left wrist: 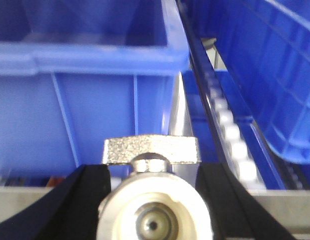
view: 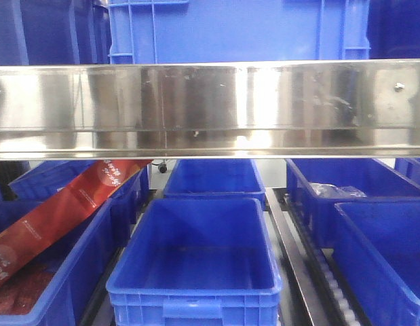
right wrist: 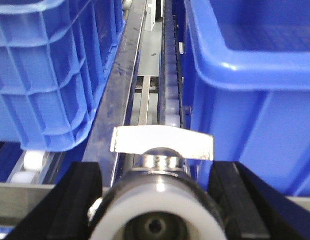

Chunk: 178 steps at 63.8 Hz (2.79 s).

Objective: Place valve from conveyor to right shelf box
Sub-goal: 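Position both held valves above the blue boxes on the shelf, then lower the valves into the blue boxes and open both grippers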

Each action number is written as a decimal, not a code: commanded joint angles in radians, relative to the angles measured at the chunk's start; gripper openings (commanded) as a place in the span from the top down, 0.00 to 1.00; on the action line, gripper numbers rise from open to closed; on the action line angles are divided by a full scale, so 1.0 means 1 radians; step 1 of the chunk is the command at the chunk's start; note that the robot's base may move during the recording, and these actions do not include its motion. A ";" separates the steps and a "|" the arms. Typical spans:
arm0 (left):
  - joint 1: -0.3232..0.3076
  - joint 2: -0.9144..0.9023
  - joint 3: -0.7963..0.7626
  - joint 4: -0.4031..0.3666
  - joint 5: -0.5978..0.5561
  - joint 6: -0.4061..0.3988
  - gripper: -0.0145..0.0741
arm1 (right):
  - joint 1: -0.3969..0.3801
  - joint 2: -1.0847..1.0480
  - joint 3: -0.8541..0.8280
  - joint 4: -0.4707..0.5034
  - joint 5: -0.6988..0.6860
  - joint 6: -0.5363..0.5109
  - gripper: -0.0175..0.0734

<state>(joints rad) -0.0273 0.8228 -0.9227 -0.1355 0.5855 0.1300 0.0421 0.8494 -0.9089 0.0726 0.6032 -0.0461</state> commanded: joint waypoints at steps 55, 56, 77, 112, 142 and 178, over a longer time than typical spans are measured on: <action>-0.005 -0.010 -0.006 -0.008 -0.118 0.005 0.96 | 0.000 -0.013 -0.010 -0.005 -0.119 0.002 0.99; -0.005 -0.010 -0.006 -0.008 -0.118 0.005 0.96 | 0.000 -0.013 -0.010 -0.005 -0.119 0.002 0.99; -0.005 -0.010 -0.006 -0.008 -0.122 0.005 0.96 | 0.000 -0.013 -0.010 -0.005 -0.119 0.002 0.99; -0.139 0.051 -0.106 -0.010 -0.118 0.071 0.96 | 0.123 0.028 -0.128 -0.001 -0.123 -0.008 0.99; -0.477 0.575 -0.672 0.000 -0.103 0.069 0.96 | 0.277 0.375 -0.514 0.003 -0.125 -0.008 0.99; -0.527 1.010 -1.029 -0.135 -0.052 0.069 0.96 | 0.328 0.728 -0.726 0.065 -0.220 -0.008 0.99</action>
<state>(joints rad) -0.5510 1.8320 -1.9305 -0.2546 0.5716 0.1947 0.3688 1.5703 -1.6117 0.1225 0.4560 -0.0535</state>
